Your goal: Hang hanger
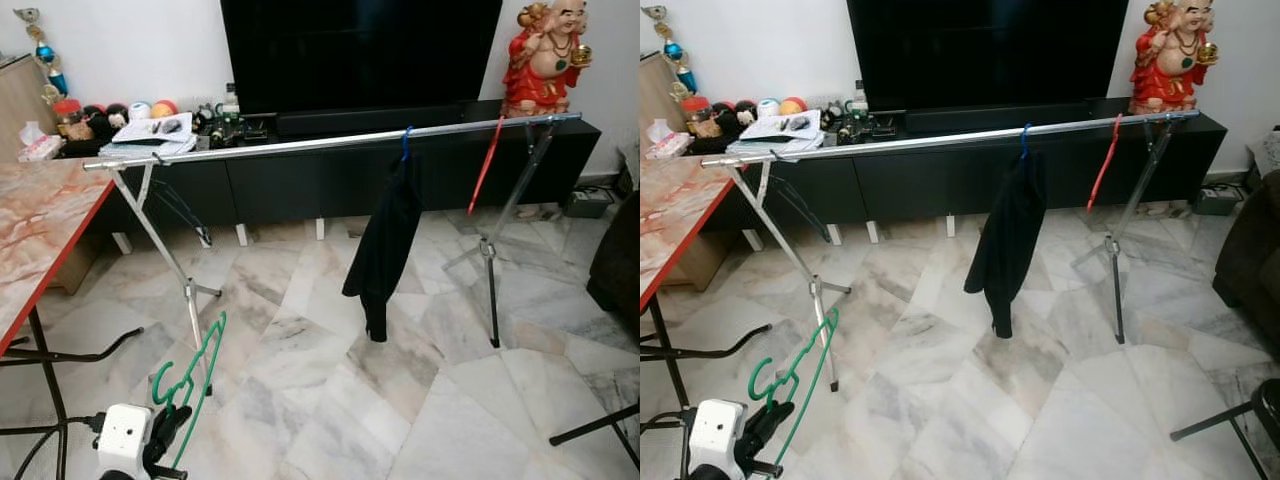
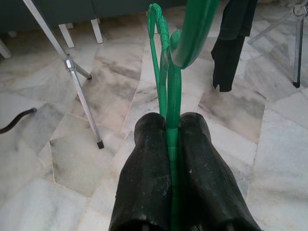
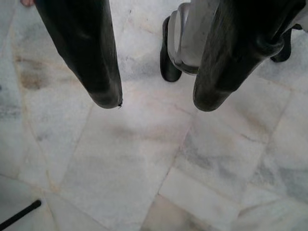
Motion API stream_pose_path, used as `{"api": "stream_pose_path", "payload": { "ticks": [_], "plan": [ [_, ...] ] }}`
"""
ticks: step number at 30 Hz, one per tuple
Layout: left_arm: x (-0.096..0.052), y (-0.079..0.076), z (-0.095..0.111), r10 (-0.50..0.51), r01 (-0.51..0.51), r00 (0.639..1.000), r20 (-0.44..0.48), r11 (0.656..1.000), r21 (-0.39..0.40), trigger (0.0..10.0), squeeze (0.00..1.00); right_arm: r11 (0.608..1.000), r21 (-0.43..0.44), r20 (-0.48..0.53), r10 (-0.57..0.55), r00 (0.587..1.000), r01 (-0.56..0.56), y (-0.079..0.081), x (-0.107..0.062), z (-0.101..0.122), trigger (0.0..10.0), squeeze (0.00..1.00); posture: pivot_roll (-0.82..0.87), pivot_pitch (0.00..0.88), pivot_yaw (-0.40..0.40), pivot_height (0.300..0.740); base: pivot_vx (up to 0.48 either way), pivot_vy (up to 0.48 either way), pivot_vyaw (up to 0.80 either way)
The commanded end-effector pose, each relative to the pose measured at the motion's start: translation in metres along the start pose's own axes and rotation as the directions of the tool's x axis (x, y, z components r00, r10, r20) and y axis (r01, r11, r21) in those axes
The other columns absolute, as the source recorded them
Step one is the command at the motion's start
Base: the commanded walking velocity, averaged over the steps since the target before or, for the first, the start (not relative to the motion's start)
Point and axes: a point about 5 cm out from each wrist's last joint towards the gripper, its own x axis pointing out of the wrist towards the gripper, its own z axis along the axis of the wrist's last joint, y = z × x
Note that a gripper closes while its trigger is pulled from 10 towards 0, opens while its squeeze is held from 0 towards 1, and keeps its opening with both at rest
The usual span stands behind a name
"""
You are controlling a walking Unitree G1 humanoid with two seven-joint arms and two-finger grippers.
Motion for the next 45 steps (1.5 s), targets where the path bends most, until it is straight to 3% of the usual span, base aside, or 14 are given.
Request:
{"api": "stream_pose_path", "payload": {
  "ticks": [1,13,45],
  "plan": [
    [-0.003,0.007,0.002,0.018,-0.018,1.0,-0.002,1.0,0.006,10.0,0.0,1.0,0.004,-0.019,0.003,1.0,-0.003,0.001,-0.001,-0.004,10.0,0.0,0.11,0.0,0.063,0.74,0.0,0.0,0.0],
    [0.004,0.006,0.006,0.003,-0.003,1.0,0.0,1.0,0.004,10.0,0.0,1.0,0.006,-0.031,0.03,0.999,-0.03,0.008,0.001,-0.002,10.0,0.0,0.11,0.0,0.073,0.74,0.062,0.0,0.0],
    [0.0,-0.004,0.001,-0.004,0.003,1.0,-0.016,0.999,-0.033,10.0,0.0,0.997,0.011,-0.049,0.081,0.995,-0.081,0.014,0.002,-0.002,10.0,0.0,0.1,0.0,0.066,0.74,0.345,0.0,0.0]
  ]
}}
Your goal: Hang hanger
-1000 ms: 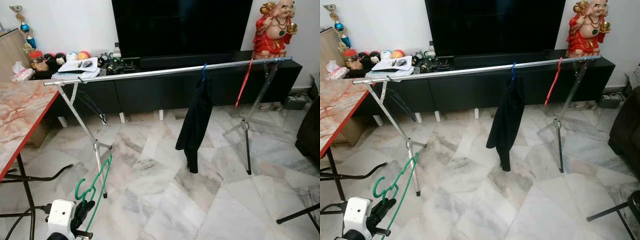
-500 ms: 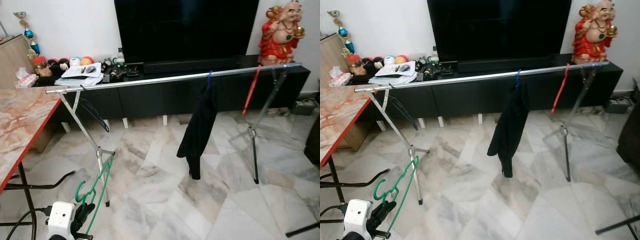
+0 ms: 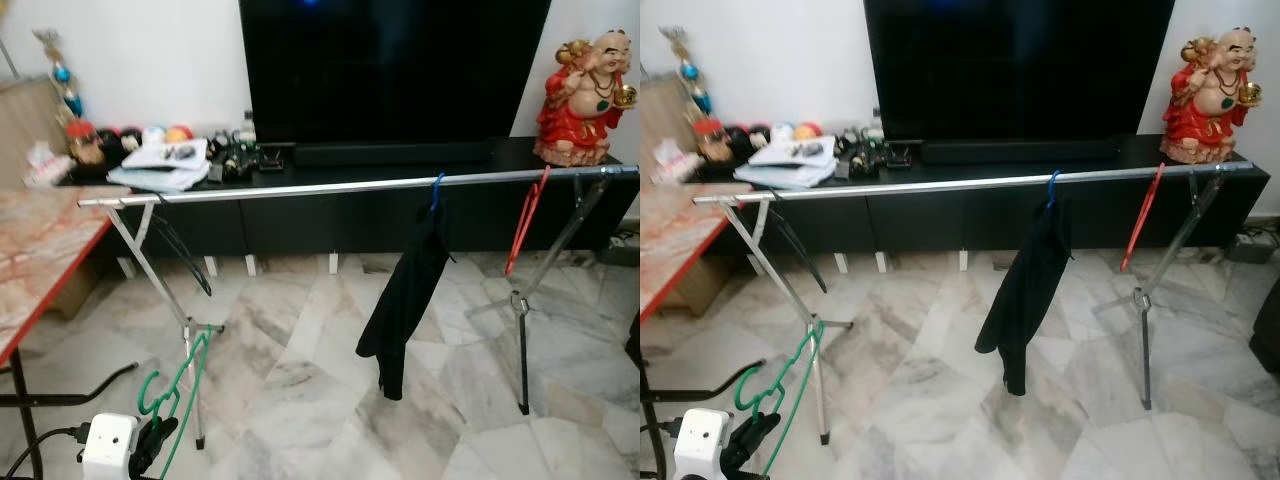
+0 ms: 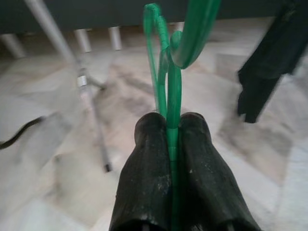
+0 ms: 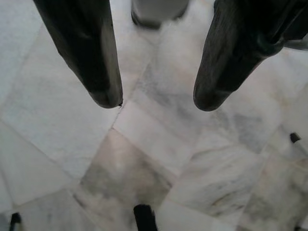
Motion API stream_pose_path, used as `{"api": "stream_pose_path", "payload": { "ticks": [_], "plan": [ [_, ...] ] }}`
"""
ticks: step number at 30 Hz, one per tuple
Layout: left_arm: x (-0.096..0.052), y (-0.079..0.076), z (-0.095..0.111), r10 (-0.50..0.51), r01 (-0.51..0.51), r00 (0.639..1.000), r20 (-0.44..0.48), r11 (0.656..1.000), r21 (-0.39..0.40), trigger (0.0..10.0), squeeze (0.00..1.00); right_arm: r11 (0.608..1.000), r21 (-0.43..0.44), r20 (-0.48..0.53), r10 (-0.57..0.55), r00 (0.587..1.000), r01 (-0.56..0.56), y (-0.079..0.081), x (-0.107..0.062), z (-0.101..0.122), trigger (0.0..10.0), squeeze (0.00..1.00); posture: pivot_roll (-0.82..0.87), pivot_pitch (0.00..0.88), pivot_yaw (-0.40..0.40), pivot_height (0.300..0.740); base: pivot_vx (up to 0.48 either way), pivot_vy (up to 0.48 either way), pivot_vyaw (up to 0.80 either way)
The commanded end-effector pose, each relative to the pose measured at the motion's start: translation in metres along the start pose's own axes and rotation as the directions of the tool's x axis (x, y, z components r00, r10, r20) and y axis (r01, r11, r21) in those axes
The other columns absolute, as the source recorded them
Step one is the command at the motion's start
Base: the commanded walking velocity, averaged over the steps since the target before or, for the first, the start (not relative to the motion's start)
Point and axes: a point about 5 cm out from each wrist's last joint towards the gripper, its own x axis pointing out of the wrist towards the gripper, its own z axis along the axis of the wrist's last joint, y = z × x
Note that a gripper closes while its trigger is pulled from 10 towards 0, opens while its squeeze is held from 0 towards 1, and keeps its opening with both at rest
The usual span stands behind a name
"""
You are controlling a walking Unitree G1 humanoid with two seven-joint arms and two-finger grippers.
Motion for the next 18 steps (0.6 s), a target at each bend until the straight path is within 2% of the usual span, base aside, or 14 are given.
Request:
{"api": "stream_pose_path", "payload": {
  "ticks": [1,18],
  "plan": [
    [0.0035,-0.002,0.0076,-0.011,0.011,0.999,0.03,1.0,0.005,10.0,0.0,1.0,0.001,-0.047,-0.026,0.999,0.026,-0.009,-0.0057,-0.0133,10.0,0.0,0.1,0.0,0.066,0.74,0.356,0.0,0.0],
    [0.0039,-0.0049,0.0084,-0.02,0.02,0.999,0.024,1.0,-0.001,10.0,0.0,1.0,0.0,-0.049,-0.024,0.999,0.024,-0.0085,-0.0052,-0.0127,10.0,0.0,0.1,0.0,0.062,0.74,0.359,0.0,0.0]
  ]
}}
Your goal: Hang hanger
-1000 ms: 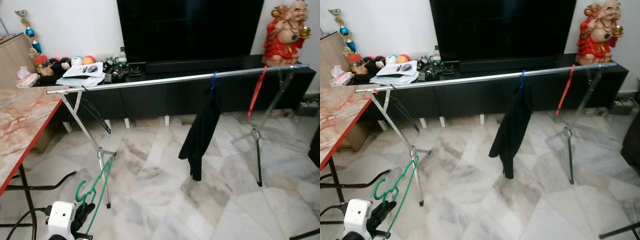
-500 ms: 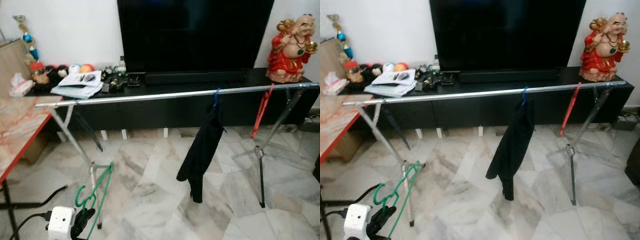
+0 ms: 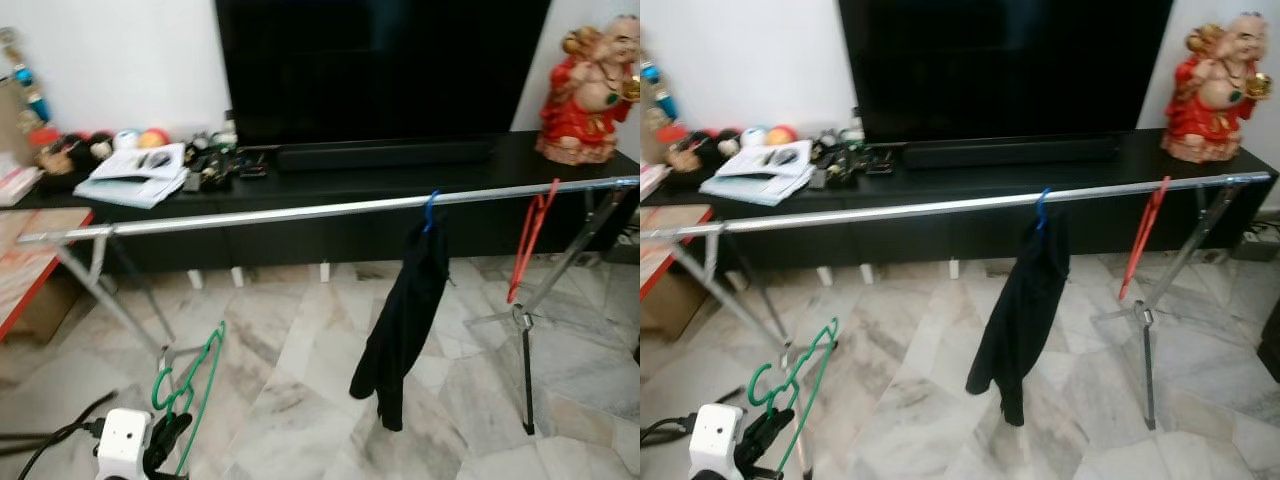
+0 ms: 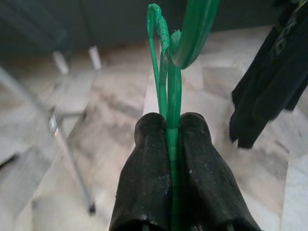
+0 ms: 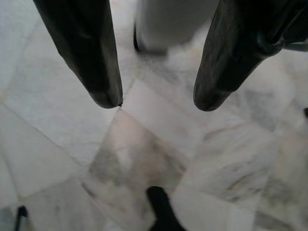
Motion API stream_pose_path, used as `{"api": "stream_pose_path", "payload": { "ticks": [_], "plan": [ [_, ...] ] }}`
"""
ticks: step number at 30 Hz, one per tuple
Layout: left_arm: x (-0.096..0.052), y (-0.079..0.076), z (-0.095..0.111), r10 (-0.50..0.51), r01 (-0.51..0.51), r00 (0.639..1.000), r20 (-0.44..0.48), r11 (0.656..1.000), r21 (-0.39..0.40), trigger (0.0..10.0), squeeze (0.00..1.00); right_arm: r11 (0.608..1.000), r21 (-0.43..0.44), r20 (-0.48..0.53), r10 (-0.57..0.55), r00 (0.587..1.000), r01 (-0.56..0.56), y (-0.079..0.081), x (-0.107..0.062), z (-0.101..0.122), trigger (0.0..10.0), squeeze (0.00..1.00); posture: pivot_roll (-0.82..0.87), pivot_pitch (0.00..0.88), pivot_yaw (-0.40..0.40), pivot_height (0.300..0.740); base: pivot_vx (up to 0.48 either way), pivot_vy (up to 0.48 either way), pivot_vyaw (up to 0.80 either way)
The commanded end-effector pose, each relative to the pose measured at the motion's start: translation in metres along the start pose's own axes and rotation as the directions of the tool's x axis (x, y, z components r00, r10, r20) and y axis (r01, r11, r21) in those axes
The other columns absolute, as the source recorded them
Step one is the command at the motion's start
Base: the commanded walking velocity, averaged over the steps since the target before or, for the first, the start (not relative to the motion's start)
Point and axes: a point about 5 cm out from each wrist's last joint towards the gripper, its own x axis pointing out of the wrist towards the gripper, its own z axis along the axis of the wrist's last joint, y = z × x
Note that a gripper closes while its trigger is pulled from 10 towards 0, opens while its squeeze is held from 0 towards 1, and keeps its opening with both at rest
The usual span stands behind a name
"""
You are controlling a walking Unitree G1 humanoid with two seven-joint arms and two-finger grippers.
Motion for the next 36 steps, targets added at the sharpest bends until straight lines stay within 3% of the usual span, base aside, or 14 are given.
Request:
{"api": "stream_pose_path", "payload": {
  "ticks": [1,23,31,36],
  "plan": [
    [0.0,-0.003,0.0,-0.006,0.006,1.0,-0.002,1.0,-0.01,10.0,0.0,1.0,-0.006,-0.022,-0.015,1.0,0.015,-0.006,-0.002,-0.005,10.0,0.0,0.1,0.0,0.062,0.74,0.36,0.0,0.0],
    [0.0,-0.003,-0.002,0.008,-0.008,1.0,-0.005,1.0,-0.022,10.0,0.0,1.0,-0.026,-0.029,0.004,1.0,-0.005,-0.004,-0.002,-0.005,10.0,0.0,0.1,0.0,0.053,0.74,0.359,0.0,0.0],
    [0.006,-0.006,-0.021,0.039,-0.042,0.997,-0.065,0.998,-0.052,10.0,0.0,0.999,-0.044,-0.026,0.015,1.0,-0.016,-0.004,-0.001,-0.002,10.0,0.0,0.09,0.0,0.035,0.74,0.155,0.0,0.0],
    [-0.001,-0.001,-0.031,0.074,-0.08,0.994,-0.085,0.995,-0.062,10.0,0.0,0.998,-0.052,-0.02,0.019,1.0,-0.02,-0.003,0.0,0.0,10.0,0.0,0.08,0.0,0.032,0.74,0.0,0.0,0.0]
  ]
}}
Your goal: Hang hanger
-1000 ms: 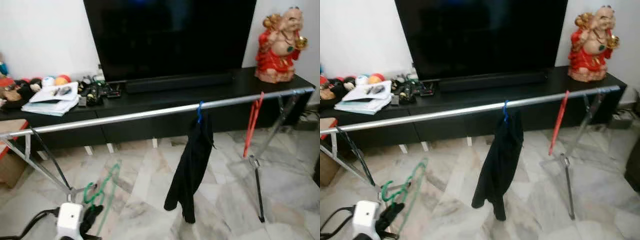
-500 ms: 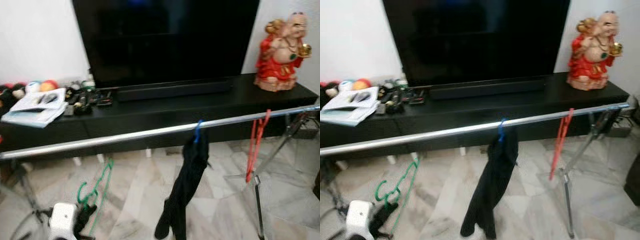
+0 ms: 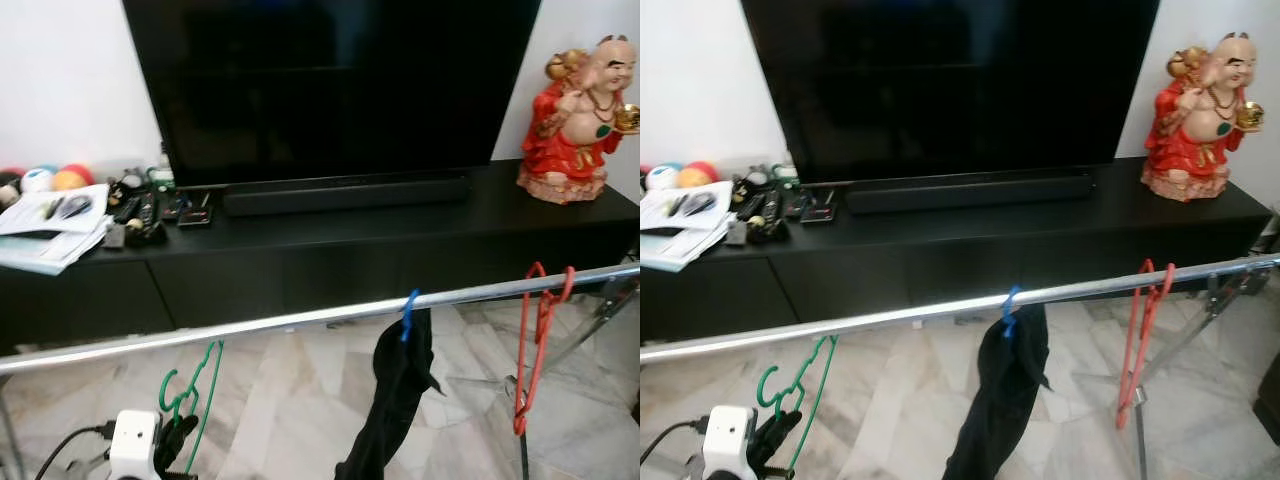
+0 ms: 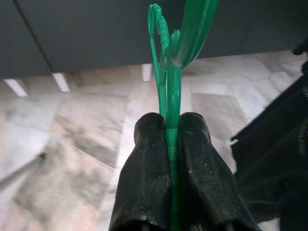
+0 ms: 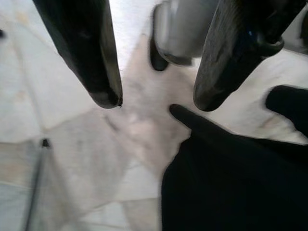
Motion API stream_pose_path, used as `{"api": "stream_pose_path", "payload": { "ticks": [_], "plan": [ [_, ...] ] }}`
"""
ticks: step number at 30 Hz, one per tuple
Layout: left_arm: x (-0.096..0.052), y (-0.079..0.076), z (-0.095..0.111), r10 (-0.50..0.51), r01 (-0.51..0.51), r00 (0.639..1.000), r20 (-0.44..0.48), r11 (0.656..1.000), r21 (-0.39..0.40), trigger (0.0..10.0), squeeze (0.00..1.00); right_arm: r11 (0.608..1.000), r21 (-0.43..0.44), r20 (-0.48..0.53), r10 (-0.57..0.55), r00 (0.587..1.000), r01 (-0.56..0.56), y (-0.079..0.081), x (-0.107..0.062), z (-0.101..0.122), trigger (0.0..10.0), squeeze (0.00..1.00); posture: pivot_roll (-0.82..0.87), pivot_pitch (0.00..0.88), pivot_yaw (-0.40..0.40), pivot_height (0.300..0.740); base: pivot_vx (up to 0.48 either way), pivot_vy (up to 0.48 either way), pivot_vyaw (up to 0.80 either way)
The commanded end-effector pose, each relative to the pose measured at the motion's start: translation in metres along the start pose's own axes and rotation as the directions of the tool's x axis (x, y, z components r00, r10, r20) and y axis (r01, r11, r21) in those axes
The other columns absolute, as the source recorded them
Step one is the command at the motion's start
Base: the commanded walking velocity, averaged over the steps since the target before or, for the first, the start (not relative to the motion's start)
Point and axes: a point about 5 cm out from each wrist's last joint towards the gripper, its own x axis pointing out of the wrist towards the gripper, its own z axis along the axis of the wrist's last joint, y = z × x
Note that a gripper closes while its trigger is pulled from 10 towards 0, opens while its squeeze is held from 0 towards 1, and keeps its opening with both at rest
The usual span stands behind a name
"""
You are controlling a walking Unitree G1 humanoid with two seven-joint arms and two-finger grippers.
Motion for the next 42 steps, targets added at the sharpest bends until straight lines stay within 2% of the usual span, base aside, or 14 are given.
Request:
{"api": "stream_pose_path", "payload": {
  "ticks": [1,10,14,21,30,36,42],
  "plan": [
    [-0.008,0.01,-0.007,0.048,-0.048,0.999,-0.026,0.999,0.006,10.0,0.0,1.0,-0.011,0.0,0.026,1.0,-0.026,0.007,0.001,0.0,10.0,0.0,0.09,0.0,0.025,0.74,0.0,0.0,0.0],
    [-0.005,0.01,-0.006,0.063,-0.063,0.998,0.001,0.998,0.0,10.0,0.0,0.999,-0.036,0.004,0.04,0.999,-0.04,0.009,0.002,0.003,10.0,0.0,0.09,0.0,0.017,0.74,0.0,0.0,0.0],
    [0.0,0.005,-0.005,0.04,-0.04,0.999,0.008,0.999,0.004,10.0,0.0,0.998,-0.05,0.003,0.043,0.999,-0.043,0.008,0.002,0.003,10.0,0.0,0.08,0.0,0.011,0.74,0.0,0.0,0.0],
    [0.001,0.003,-0.005,0.017,-0.017,1.0,0.009,1.0,0.019,10.0,0.0,0.997,-0.066,0.001,0.044,0.999,-0.044,0.009,0.002,0.003,10.0,0.0,0.08,0.0,0.016,0.74,0.0,0.0,0.0],
    [0.001,0.002,-0.007,0.005,-0.005,1.0,0.006,1.0,0.026,10.0,0.0,0.995,-0.082,-0.004,0.059,0.998,-0.059,0.013,0.002,0.001,10.0,0.0,0.07,0.0,0.019,0.74,0.0,-0.295,0.69],
    [0.001,0.002,-0.005,0.003,-0.003,1.0,0.011,0.999,0.032,10.0,0.0,0.996,-0.067,-0.001,0.055,0.998,-0.055,0.013,0.001,0.001,10.0,0.0,0.07,0.0,0.014,0.74,0.08,-0.293,0.0],
    [0.002,-0.002,-0.004,-0.034,0.033,0.999,0.005,0.997,0.075,10.0,0.0,0.996,-0.067,-0.001,0.054,0.999,-0.054,0.013,0.001,0.001,10.0,0.0,0.08,0.0,0.011,0.74,0.0,0.0,0.0]
  ]
}}
